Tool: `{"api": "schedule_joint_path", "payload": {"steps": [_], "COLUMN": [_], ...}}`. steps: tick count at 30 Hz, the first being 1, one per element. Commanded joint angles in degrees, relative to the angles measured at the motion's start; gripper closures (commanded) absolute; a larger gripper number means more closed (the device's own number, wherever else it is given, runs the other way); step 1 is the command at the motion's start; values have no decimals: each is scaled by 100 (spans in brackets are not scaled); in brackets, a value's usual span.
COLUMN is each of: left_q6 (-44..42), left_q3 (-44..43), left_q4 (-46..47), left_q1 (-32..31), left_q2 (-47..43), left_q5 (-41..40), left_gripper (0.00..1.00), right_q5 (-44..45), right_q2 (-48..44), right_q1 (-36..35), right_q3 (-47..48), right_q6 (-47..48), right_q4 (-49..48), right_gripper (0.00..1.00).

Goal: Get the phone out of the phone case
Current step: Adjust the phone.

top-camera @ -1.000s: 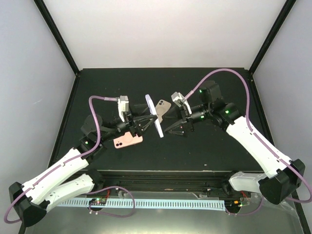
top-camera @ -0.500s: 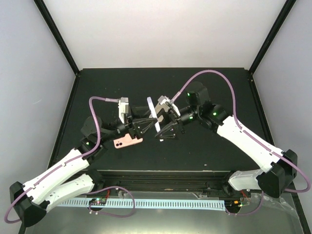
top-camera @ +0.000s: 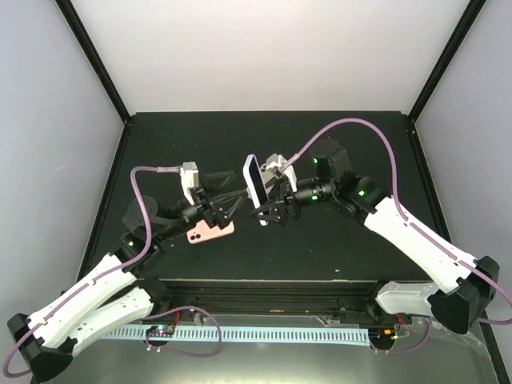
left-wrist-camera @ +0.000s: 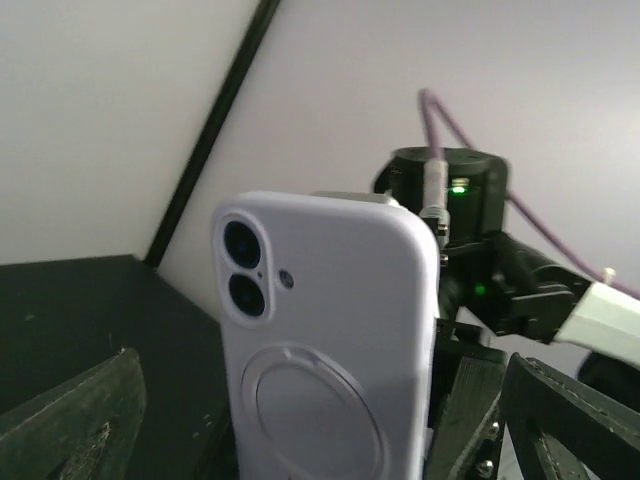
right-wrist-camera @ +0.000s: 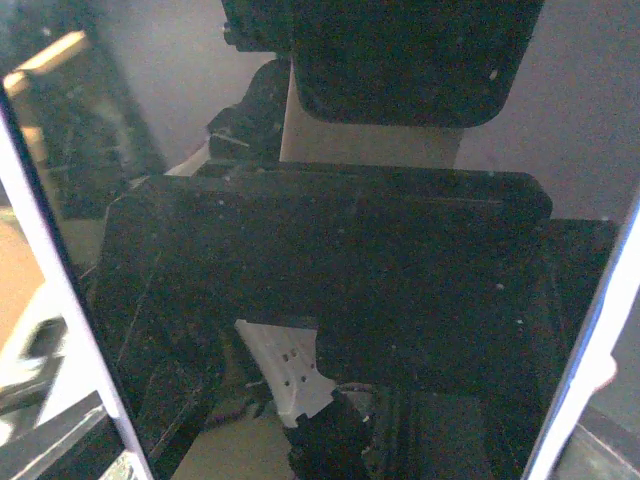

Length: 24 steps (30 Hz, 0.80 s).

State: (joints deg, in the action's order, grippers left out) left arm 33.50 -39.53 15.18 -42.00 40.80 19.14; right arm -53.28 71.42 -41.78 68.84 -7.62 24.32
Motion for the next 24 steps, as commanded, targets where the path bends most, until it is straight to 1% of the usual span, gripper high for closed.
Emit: {"api": "schedule_joint_path", "payload": {"steps": [1,3,5,9,12,15,18,20,22,24], "left_q6": [-121,-20,31,48,73,160,287,350,406,458], "left_q3": [-378,-410,-467,-543,-675,-813,-829,-828,-850,-846], "left_q4": [-1418,-1675,-1818,-1638,-1449,-1481,-1285,-1077,-927,-776], "left_q1": [2,-34,-66,-178,-273,-326,-333,-338,-346,-352], "left_q2": [-185,-122,38,547,891,1183,1367,1495,1639,1732], "left_q5": [-956,-1192,-1315,-1195,-993,-1076,-1118,-1055,-968,-924], "left_gripper": [1,1,8,19,23,23,29,35,44,49], "right_q5": [2294,3031,3661,4490,5022,5299,5369,5403,5430,5469], "right_q2": [-334,-366,-375,-426,-469,-519,-543,-526,-512,-517], "right_q1": [-14,-62,-128,-262,-509,-650,-722,-755,-772,-794], "right_q3": [-80,-168,-220,-283,-313,-365,-405,-399,-374,-364], "right_q6": [868,1109,1272,1477,1691,1807,1844,1832,1816,1803], "right_q4": [446,539,607,591,605,605,601,617,641,646], "right_gripper": [26,26,26,26,26,26,26,26,26,26]}}
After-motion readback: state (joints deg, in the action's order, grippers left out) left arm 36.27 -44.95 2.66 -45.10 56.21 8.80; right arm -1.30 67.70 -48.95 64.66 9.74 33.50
